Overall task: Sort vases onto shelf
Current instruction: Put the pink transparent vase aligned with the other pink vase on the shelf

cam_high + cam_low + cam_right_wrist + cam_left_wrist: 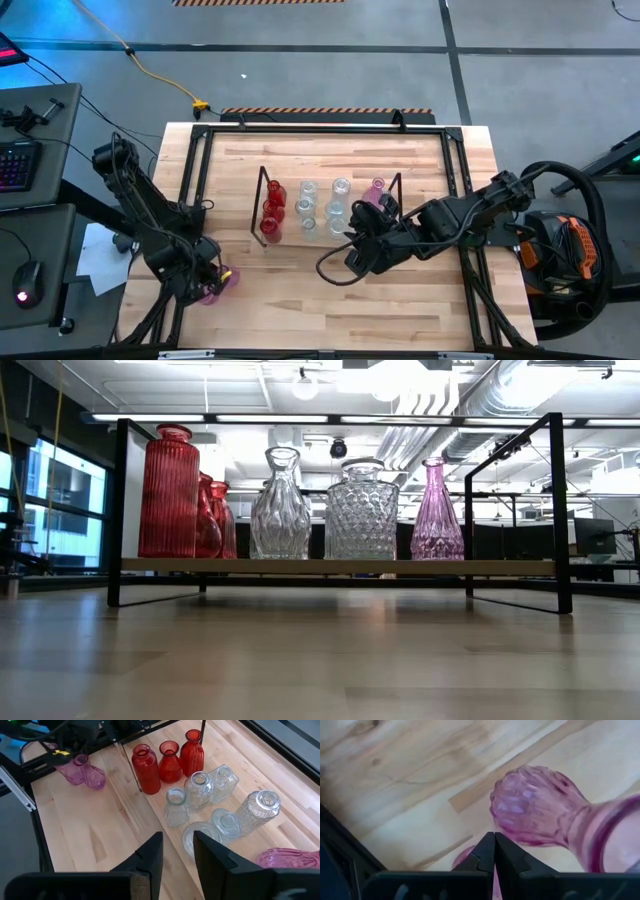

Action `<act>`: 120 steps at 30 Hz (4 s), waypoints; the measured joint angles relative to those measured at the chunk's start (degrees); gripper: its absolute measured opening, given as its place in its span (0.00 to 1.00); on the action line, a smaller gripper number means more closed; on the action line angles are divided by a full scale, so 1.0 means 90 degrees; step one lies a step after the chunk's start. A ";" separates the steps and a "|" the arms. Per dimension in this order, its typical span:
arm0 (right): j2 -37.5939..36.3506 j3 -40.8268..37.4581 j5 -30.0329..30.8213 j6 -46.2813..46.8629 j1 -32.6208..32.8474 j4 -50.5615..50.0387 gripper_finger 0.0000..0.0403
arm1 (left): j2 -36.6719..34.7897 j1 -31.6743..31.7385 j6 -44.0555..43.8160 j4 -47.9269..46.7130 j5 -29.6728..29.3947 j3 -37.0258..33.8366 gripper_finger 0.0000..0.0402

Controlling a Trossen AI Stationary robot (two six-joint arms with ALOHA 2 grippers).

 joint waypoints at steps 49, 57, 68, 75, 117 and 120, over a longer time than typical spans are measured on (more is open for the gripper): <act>0.0000 0.0000 -0.0782 -0.0324 0.0019 -0.0614 0.22 | -0.0003 0.1502 0.3289 0.1843 0.0723 0.0000 0.00; 0.0000 0.0000 -0.0814 -0.0370 0.0044 -0.0614 0.22 | -0.0002 0.1423 0.6138 0.1908 0.0715 0.0000 0.00; 0.0000 0.0000 -0.0783 -0.0055 0.0279 -0.0610 0.22 | 0.0286 0.1527 0.7274 0.1878 0.0678 0.0000 0.00; 0.0000 0.0000 -0.0299 0.0075 0.0563 -0.0554 0.22 | 0.1077 0.1634 0.7191 0.2338 0.0727 0.0000 0.00; 0.0000 0.0002 -0.0663 0.0014 0.0619 -0.0517 0.22 | 0.1467 0.3090 0.9157 0.3281 0.0705 -0.0002 0.00; 0.0000 0.0002 -0.0656 0.0013 0.0615 -0.0515 0.22 | 0.1467 0.3134 0.9165 0.3426 0.0812 -0.0002 0.00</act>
